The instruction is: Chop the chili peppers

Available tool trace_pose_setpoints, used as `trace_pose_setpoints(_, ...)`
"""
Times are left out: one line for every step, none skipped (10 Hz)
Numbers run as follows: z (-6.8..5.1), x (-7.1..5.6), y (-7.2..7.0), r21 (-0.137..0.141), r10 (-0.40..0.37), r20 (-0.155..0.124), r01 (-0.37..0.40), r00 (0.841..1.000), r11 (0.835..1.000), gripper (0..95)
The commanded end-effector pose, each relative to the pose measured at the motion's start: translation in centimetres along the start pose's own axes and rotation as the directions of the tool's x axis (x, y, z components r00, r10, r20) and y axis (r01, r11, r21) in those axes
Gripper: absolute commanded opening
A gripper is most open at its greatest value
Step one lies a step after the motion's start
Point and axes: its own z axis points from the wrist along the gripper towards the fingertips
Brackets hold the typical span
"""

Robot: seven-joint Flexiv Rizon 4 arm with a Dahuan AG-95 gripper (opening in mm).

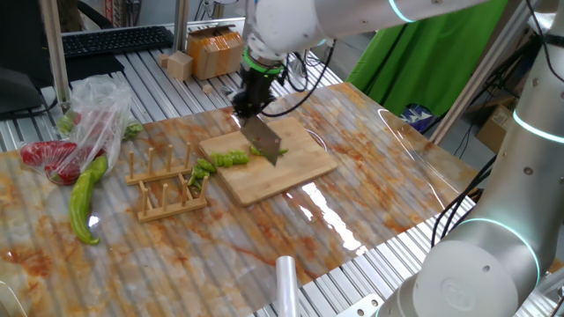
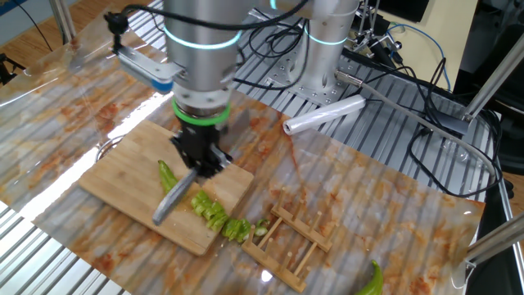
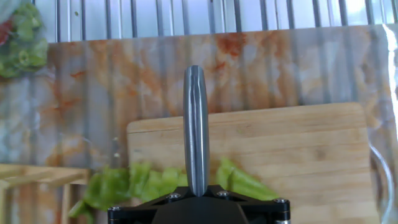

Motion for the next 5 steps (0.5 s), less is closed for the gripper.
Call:
trace_pose_setpoints(1.0, -0.4, 0.3, 0.009, 0.004, 0.005, -0.004, 1.000, 1.000, 0.0)
trace_pose_setpoints(1.1, -0.5, 0.1, 0.010, 0.000, 0.004, 0.000, 1.000, 1.000, 0.0)
trace_pose_setpoints(1.8, -1.0, -1.2, 0.012, -0.027, 0.006, 0.026, 1.000, 1.000, 0.0)
trace_pose_setpoints(2.5, -1.4, -2.7, 0.005, -0.056, 0.008, 0.056, 0.998, 0.998, 0.0)
trace_pose_setpoints(2.7, -1.5, -3.4, 0.005, -0.066, 0.008, 0.066, 0.998, 0.998, 0.0)
